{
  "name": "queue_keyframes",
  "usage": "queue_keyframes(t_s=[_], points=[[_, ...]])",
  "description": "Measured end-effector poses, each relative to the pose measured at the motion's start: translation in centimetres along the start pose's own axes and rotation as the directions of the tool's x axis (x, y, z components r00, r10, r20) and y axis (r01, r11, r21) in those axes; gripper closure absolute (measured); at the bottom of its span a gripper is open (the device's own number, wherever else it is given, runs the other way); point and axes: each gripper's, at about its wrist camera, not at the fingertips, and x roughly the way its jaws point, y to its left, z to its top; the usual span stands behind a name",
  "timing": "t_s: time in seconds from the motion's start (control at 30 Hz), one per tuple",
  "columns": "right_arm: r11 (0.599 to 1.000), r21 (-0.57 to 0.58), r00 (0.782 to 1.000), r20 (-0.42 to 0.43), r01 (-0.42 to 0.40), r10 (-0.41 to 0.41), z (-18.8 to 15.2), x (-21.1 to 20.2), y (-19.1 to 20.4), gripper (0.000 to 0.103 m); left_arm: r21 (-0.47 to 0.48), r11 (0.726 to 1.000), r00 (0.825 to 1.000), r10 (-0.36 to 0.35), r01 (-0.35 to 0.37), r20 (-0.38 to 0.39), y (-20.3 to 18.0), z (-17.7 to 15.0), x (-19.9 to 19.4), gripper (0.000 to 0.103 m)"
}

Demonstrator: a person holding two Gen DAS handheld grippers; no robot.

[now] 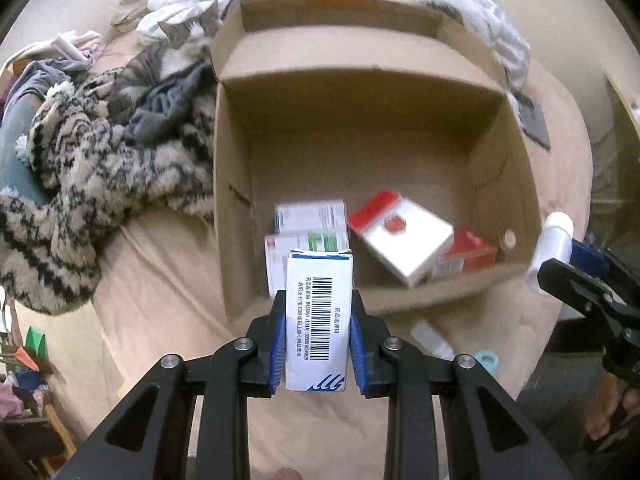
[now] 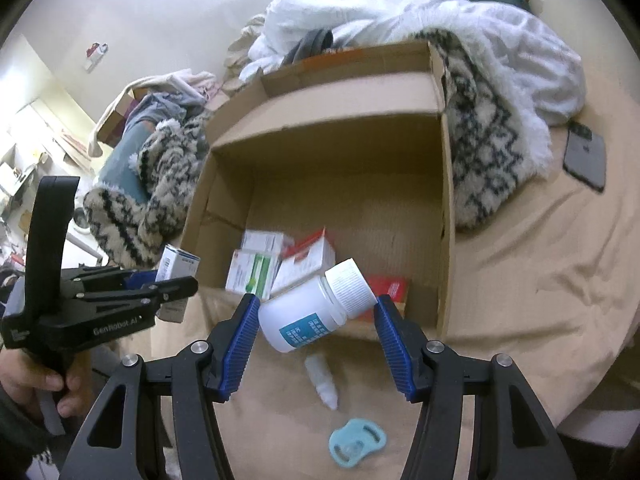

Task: Organize objects
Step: 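Carry the barcode box and pill bottle into the cardboard box and lower them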

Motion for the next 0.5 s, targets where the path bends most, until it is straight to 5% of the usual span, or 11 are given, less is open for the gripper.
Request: queue_keyframes(t_s=[0.5], points=[[0.995, -0.011, 0.992, -0.078, 0.095, -0.095, 3.7, 5.4, -0.5, 0.041, 0.005, 1.000, 1.000, -0.014, 0.014, 0.013, 0.7, 3.9, 4.5, 0.078]])
